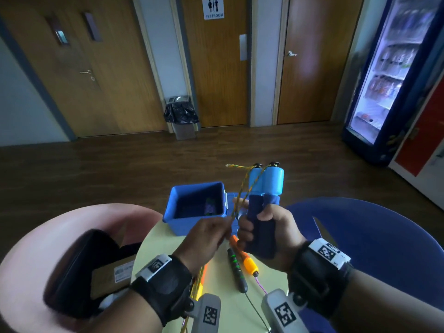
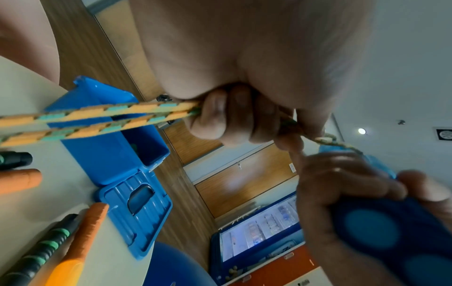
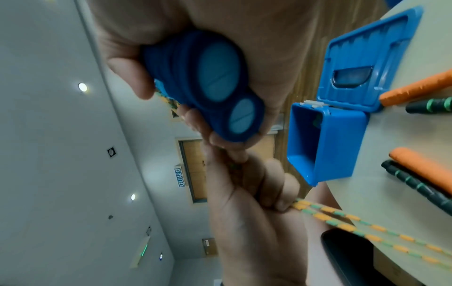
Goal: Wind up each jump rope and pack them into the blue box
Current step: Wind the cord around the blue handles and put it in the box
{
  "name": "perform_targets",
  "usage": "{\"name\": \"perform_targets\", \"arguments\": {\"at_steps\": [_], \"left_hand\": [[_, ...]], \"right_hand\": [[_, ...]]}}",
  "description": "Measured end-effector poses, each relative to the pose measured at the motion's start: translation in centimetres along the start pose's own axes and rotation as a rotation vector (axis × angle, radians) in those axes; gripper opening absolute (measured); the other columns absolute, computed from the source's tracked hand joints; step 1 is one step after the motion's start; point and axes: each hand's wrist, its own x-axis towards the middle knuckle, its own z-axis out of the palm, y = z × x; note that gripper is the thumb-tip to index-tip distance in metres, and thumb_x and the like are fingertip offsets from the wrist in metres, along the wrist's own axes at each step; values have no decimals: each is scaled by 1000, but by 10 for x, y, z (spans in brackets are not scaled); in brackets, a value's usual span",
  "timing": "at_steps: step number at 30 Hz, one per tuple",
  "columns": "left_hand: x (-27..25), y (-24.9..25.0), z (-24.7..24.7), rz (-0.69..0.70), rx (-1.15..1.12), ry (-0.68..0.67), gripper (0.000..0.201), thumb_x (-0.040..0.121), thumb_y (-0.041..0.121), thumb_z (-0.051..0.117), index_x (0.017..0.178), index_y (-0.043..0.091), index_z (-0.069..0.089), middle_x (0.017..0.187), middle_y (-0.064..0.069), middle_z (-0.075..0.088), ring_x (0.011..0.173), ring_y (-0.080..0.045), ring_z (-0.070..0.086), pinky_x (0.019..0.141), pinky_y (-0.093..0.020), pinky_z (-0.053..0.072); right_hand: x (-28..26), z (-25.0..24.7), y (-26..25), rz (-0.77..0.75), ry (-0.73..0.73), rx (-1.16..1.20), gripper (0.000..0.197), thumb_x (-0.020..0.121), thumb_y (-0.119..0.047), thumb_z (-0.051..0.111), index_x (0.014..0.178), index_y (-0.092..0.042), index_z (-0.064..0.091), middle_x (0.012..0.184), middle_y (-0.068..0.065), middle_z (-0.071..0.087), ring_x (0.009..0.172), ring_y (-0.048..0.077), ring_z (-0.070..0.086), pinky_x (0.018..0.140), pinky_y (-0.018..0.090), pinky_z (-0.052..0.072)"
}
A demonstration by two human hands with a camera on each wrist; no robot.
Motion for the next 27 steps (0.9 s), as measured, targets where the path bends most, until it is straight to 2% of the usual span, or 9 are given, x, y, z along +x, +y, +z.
{"name": "perform_targets", "arguments": {"at_steps": [2, 5, 9, 13, 16, 18, 21, 24, 27], "left_hand": [[-1, 6, 5, -99, -72, -59, 38, 92, 42, 54, 77, 10, 69, 65, -8, 50, 45, -7, 31, 48, -21, 32], [1, 2, -1, -41, 22, -50, 43, 92, 49, 62, 65, 15, 60, 53, 4, 42, 45, -7, 32, 50, -23, 28], [0, -8, -13, 91, 247, -20, 39, 97, 32, 61, 60, 21, 56, 44, 11, 42, 45, -2, 36, 50, -19, 28], [-4, -17, -29, 149, 392, -2, 44, 91, 53, 60, 62, 20, 58, 51, 11, 43, 52, -3, 40, 55, -22, 33], [-9, -14, -31, 190, 459, -15, 48, 81, 66, 51, 70, 20, 58, 54, 10, 43, 54, -4, 39, 56, -25, 35], [-13, -9, -27, 221, 523, -31, 45, 82, 63, 51, 66, 21, 54, 54, 7, 42, 53, -6, 39, 54, -25, 34], [-17, 1, -15, 262, 648, -31, 42, 83, 59, 53, 64, 22, 52, 59, -2, 50, 57, -16, 47, 57, -31, 41], [-16, 12, -10, 266, 660, -5, 40, 88, 46, 63, 61, 20, 51, 58, -3, 48, 57, -17, 46, 54, -27, 37], [-15, 19, -13, 297, 679, 4, 40, 88, 39, 67, 57, 23, 48, 52, 1, 42, 52, -12, 39, 49, -20, 27]], "right_hand": [[-3, 0, 1, 14, -101, 50, 49, 61, -18, 52, 108, -7, 59, 70, 6, 37, 58, 21, 32, 60, 33, 37], [-6, -6, -2, 32, -124, -12, 41, 62, -17, 53, 102, -9, 55, 70, 7, 37, 58, 22, 34, 60, 33, 38], [-6, -20, -10, 38, 111, -368, 37, 56, -15, 56, 92, -10, 52, 69, 11, 40, 53, 22, 38, 52, 27, 33], [4, -43, -24, -11, 385, -1074, 29, 62, -24, 60, 85, -9, 50, 64, 7, 47, 46, 18, 40, 44, 24, 33], [15, -64, -34, 3, 535, -1569, 26, 73, -32, 65, 94, -21, 57, 82, -2, 62, 69, 16, 58, 58, 27, 42], [27, -83, -42, 65, 592, -1692, 32, 72, -41, 63, 100, -26, 58, 90, -4, 64, 79, 16, 61, 64, 28, 45], [51, -111, -49, 166, 531, -1860, 43, 62, -57, 49, 95, -31, 59, 87, -10, 64, 84, 16, 67, 67, 33, 52], [53, -98, -49, 150, 622, -1982, 35, 71, -52, 48, 94, -27, 58, 78, -9, 64, 69, 15, 63, 59, 30, 48], [46, -78, -47, 110, 641, -2063, 36, 72, -46, 50, 105, -30, 55, 84, -10, 63, 74, 18, 63, 64, 31, 48]]}}
